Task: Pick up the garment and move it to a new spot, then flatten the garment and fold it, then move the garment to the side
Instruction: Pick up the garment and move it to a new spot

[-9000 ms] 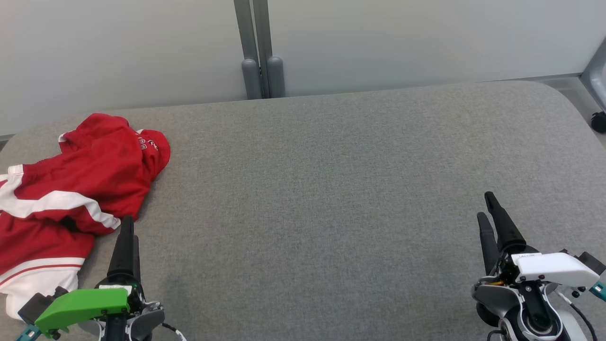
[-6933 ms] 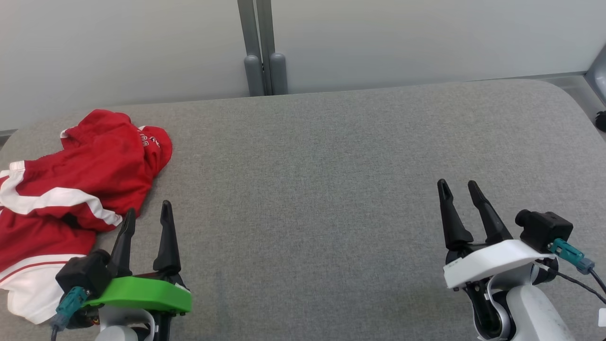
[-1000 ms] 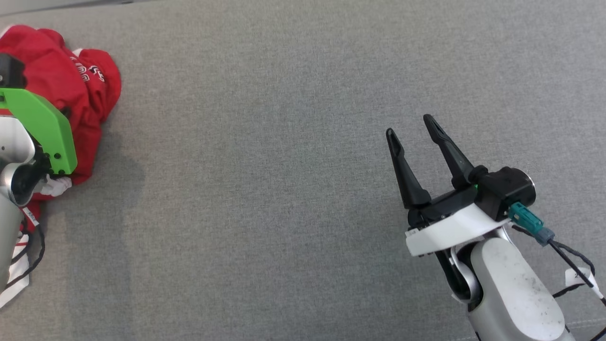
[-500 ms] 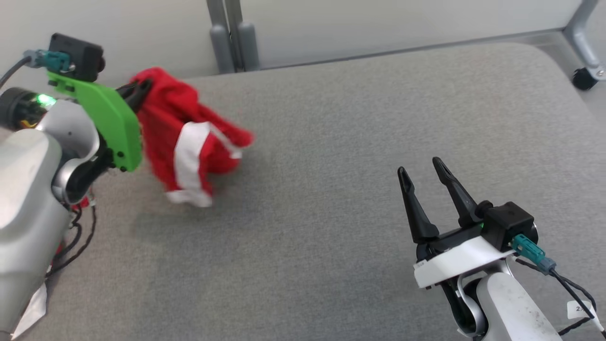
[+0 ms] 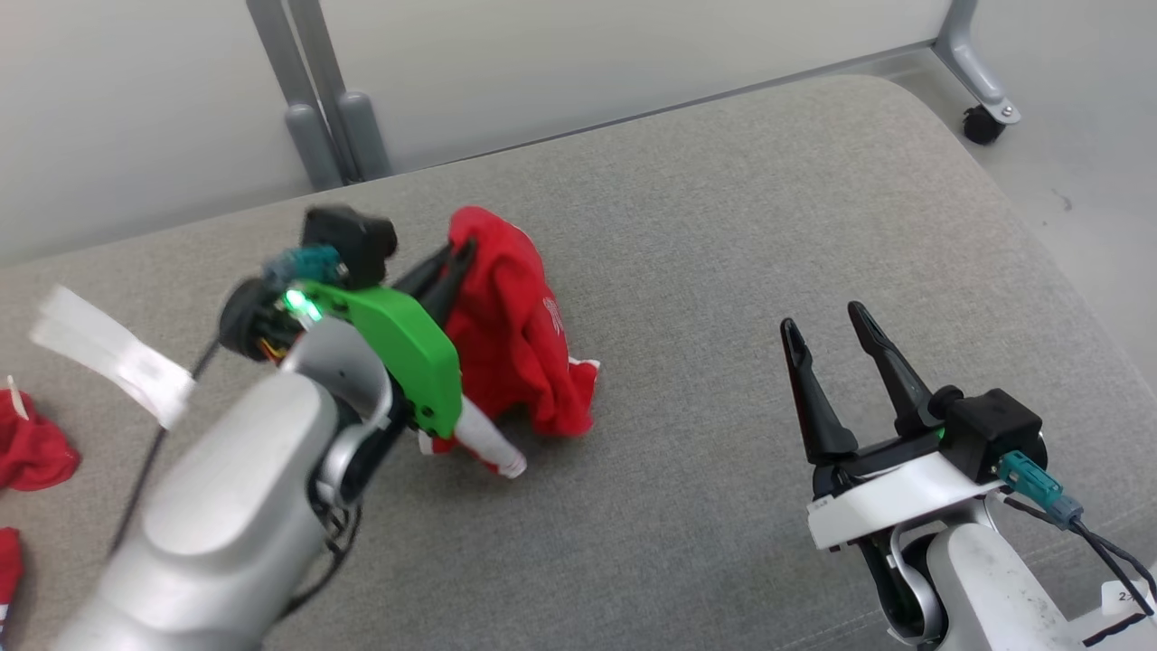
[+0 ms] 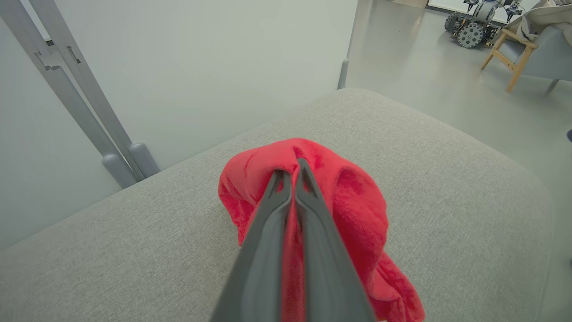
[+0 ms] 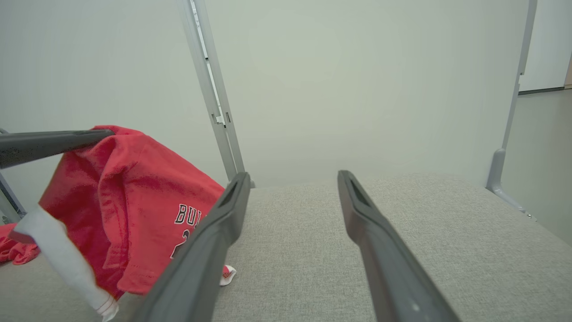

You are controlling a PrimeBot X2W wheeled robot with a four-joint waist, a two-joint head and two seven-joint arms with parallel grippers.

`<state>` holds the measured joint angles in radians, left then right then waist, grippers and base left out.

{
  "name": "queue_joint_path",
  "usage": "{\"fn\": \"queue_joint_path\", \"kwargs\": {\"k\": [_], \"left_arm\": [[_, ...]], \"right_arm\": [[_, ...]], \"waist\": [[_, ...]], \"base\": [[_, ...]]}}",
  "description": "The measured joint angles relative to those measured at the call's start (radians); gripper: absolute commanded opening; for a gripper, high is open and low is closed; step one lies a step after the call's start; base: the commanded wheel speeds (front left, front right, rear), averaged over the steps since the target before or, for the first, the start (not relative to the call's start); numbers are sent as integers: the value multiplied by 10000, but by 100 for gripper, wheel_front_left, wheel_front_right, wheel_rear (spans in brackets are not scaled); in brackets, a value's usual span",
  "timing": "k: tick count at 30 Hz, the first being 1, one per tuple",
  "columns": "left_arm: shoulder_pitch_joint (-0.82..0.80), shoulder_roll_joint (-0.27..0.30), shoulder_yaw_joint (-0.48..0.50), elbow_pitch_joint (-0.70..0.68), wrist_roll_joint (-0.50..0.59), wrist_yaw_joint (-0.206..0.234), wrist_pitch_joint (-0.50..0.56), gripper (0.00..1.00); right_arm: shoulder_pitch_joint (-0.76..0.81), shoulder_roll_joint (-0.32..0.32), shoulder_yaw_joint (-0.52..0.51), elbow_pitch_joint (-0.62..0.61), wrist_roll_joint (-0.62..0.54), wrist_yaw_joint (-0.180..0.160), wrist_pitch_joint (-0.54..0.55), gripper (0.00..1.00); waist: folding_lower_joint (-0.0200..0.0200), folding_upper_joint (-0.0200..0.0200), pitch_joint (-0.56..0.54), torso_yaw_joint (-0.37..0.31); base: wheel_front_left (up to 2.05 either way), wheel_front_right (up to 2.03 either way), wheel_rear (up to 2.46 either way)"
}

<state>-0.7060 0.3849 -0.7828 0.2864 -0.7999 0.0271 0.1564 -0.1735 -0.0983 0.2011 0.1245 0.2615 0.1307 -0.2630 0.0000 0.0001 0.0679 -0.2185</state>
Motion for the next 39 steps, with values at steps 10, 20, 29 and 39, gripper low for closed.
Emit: {"fn": "queue_joint_path", "kwargs": {"k": [10,20,29,39], "left_arm": [[532,-1358,-669,2692,476,-389,-1795,100],[844,-698,12,1988,725,215,-3672,100],[3028,708,1455,-121,823,1467,-4148,100],[5973,395,3820,-2249,1910,2123,-4192,100]], "right_arm": [[-121,-65,163,151,-2,0,2,100],[72,-228,63,171,12,0,2,100],[563,-385,-249,-33,13,0,2,100],[872,-353,-278,-173,198,0,2,100]], "waist": [[0,0,215,48],[0,0,-106,825],[0,0,-517,1427],[0,0,-561,1552]], "base": [[0,0,0],[0,0,0],[0,0,0],[0,0,0]]}}
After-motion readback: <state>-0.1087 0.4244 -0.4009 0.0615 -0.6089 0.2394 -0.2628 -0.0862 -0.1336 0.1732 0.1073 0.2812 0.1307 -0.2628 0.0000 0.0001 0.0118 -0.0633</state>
